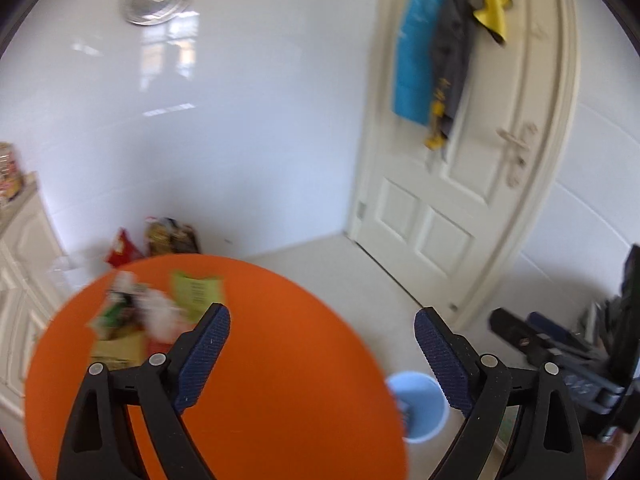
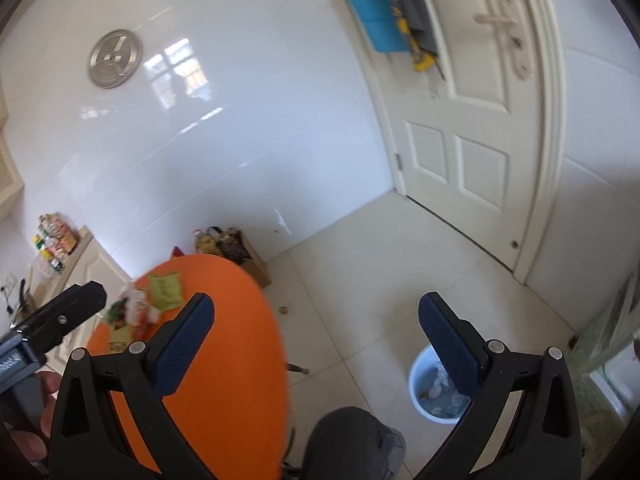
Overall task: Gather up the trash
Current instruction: 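Move both tools back toward the orange table, then grasp the white plastic bag bundle with the right tool, then grasp the yellow printed bag with the left tool while the right tool holds the plastic bundle, then carry bag and bundle to the blue bucket and open both tools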
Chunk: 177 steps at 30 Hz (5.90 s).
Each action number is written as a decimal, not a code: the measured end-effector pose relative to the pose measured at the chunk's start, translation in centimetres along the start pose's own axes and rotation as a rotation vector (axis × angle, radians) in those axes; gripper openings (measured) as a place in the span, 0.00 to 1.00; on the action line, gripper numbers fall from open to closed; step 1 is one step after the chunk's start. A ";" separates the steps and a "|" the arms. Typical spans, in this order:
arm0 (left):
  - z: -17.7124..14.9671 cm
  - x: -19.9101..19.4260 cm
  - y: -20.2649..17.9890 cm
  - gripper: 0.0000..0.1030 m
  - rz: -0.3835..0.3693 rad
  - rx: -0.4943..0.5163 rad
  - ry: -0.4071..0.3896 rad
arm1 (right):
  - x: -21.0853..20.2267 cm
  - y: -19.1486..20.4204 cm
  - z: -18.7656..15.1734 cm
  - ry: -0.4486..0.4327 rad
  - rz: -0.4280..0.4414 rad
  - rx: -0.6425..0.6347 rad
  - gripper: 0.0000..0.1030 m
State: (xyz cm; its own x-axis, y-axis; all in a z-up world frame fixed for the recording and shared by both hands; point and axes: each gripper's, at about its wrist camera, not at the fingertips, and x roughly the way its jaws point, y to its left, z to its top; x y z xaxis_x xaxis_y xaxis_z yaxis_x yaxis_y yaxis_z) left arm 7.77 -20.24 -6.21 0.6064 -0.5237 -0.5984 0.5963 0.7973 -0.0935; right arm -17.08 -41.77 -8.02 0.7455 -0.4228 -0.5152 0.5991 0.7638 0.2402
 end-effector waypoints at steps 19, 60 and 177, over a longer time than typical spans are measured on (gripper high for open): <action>-7.1 -14.5 11.2 0.92 0.301 -0.239 -0.112 | -0.5 20.9 -1.6 -0.026 0.294 -0.300 1.00; -2.8 10.8 22.5 0.92 0.287 -0.306 0.202 | 27.5 27.1 -7.9 0.489 0.300 -0.478 0.49; -5.1 6.8 13.1 0.05 0.045 -0.022 -0.051 | 7.5 10.9 -6.7 0.312 0.364 -0.290 0.30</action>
State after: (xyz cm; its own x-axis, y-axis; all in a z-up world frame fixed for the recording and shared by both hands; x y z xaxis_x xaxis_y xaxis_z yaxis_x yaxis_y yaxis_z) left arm 17.03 -11.78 -15.59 0.6585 -0.5011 -0.5615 0.5564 0.8265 -0.0851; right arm -6.96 -33.34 -14.82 0.7409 0.0242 -0.6711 0.1812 0.9551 0.2344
